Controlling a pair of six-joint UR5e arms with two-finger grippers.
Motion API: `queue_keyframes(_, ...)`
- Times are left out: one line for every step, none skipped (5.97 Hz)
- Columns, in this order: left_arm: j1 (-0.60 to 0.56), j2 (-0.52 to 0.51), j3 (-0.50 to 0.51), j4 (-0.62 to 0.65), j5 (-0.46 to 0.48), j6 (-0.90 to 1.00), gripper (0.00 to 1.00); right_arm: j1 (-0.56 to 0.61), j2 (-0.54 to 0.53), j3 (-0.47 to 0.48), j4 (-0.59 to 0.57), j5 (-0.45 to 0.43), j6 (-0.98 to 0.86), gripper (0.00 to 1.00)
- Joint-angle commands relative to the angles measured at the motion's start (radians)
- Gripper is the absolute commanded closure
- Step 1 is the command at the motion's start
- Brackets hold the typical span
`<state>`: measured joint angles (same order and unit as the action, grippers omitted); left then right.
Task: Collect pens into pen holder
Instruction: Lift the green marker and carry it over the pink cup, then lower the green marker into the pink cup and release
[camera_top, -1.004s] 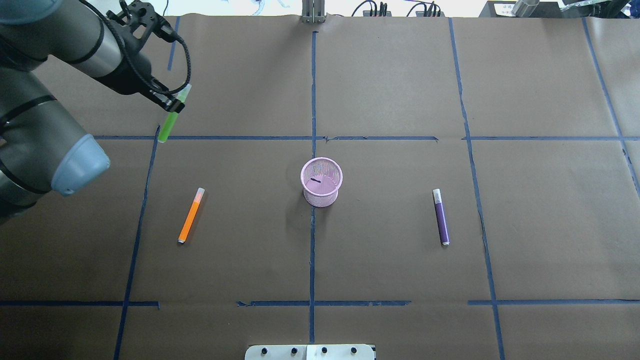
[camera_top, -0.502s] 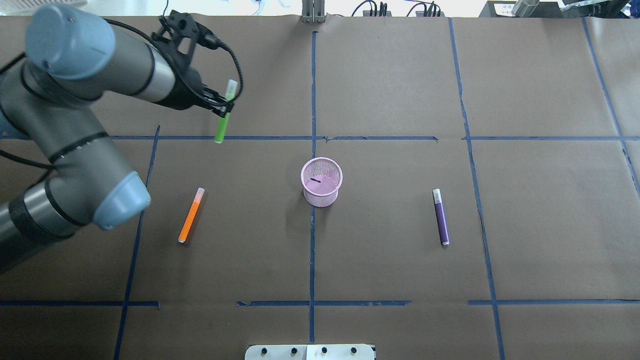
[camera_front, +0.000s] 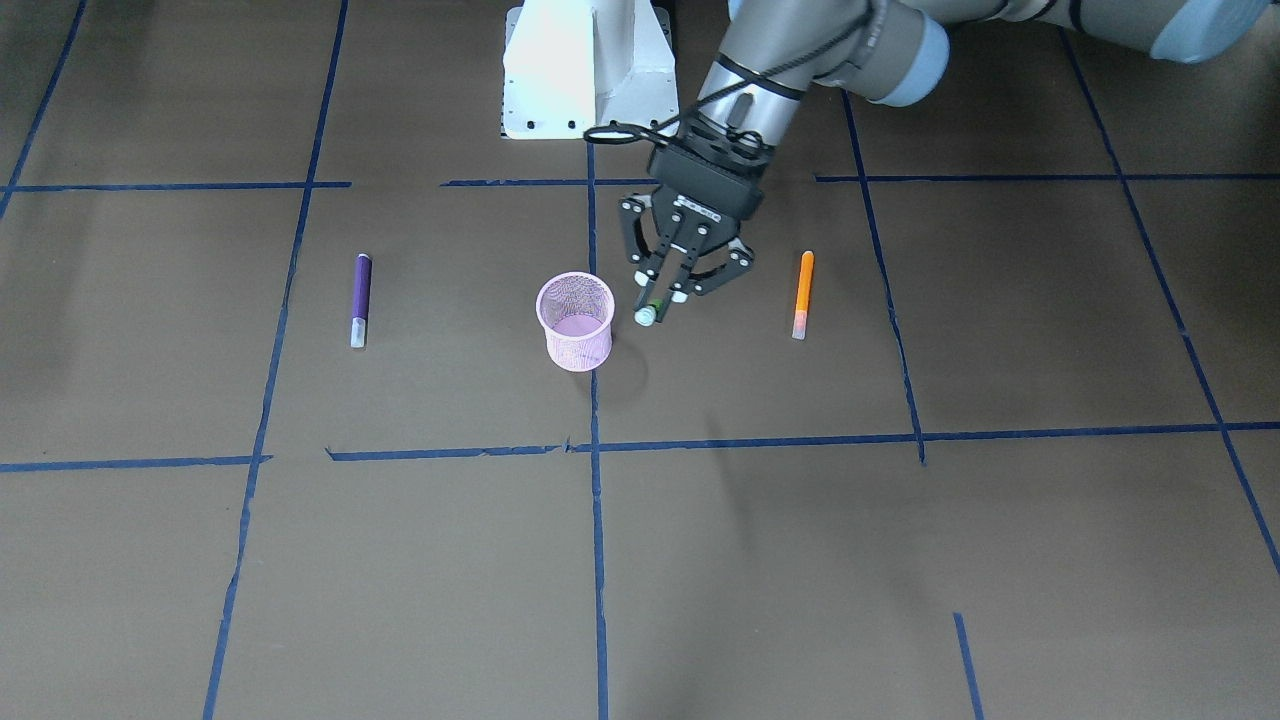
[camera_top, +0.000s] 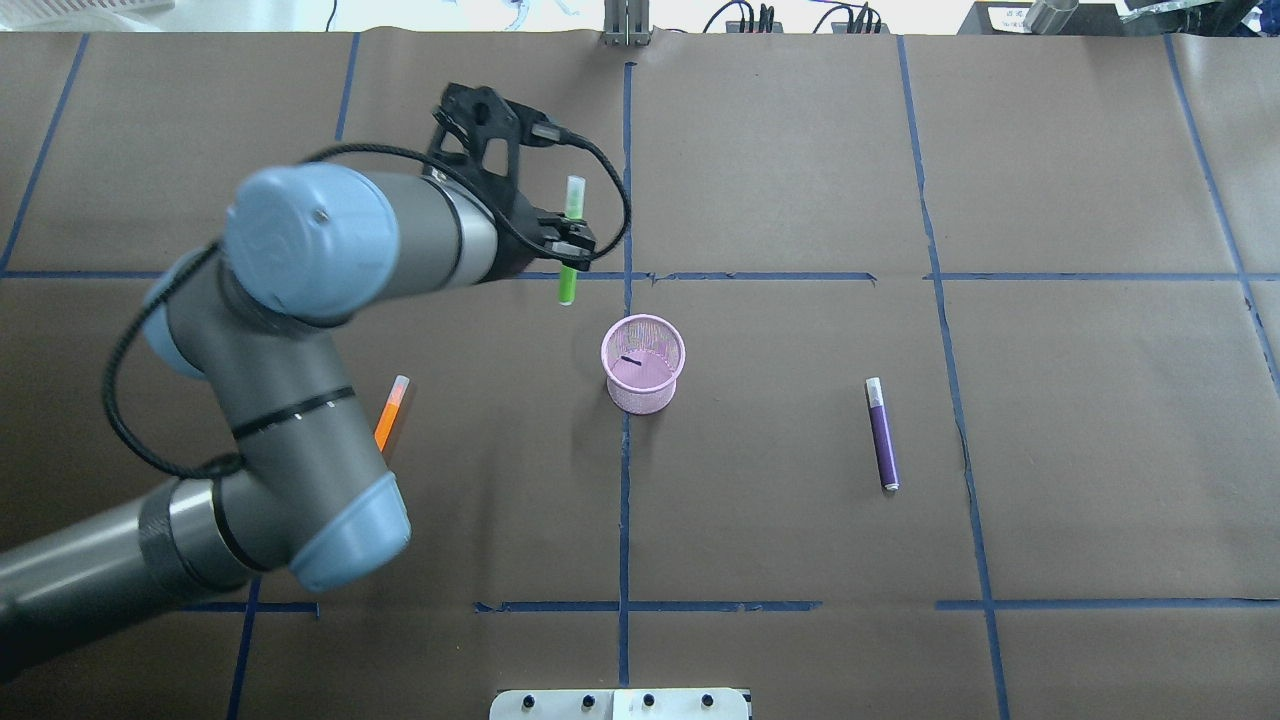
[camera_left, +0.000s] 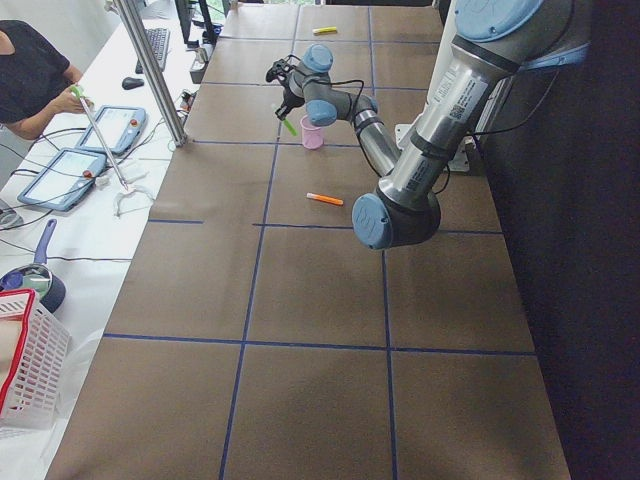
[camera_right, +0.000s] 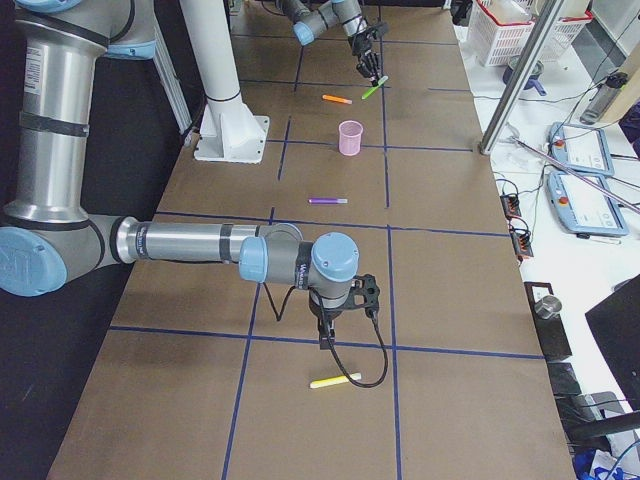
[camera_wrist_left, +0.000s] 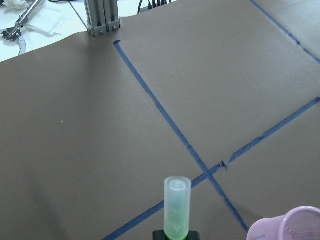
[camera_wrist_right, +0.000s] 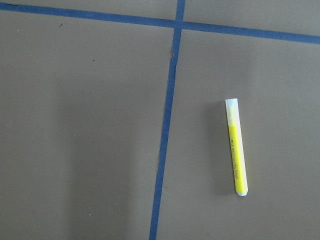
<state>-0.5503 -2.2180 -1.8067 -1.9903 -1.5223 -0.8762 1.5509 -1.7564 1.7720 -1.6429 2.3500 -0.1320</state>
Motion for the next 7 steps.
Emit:
queue_keyframes(0.135,-0.022,0.012,-0.010,0.254,-0.100,1.00,0.000,0.000,0.001,0.000,0.000,0.000,0.00)
queue_keyframes(0.165,-0.022,0.015,-0.010,0.286,-0.101,1.00,0.000,0.000,0.003,0.000,0.002,0.000,0.00)
queue_keyframes(0.191,-0.020,0.018,-0.010,0.287,-0.102,1.00,0.002,0.000,0.003,0.000,0.003,0.002,0.00)
queue_keyframes(0.203,-0.032,0.044,-0.012,0.327,-0.102,1.00,0.000,0.000,0.003,0.000,0.002,0.002,0.00)
queue_keyframes(0.204,-0.043,0.067,-0.012,0.327,-0.102,1.00,0.002,0.000,0.004,0.000,0.003,0.002,0.00)
queue_keyframes(0.204,-0.045,0.072,-0.013,0.329,-0.104,0.89,0.000,0.000,0.004,0.000,0.003,0.002,0.00)
queue_keyframes(0.204,-0.048,0.085,-0.015,0.329,-0.106,0.60,0.000,0.000,0.004,0.000,0.003,0.002,0.00)
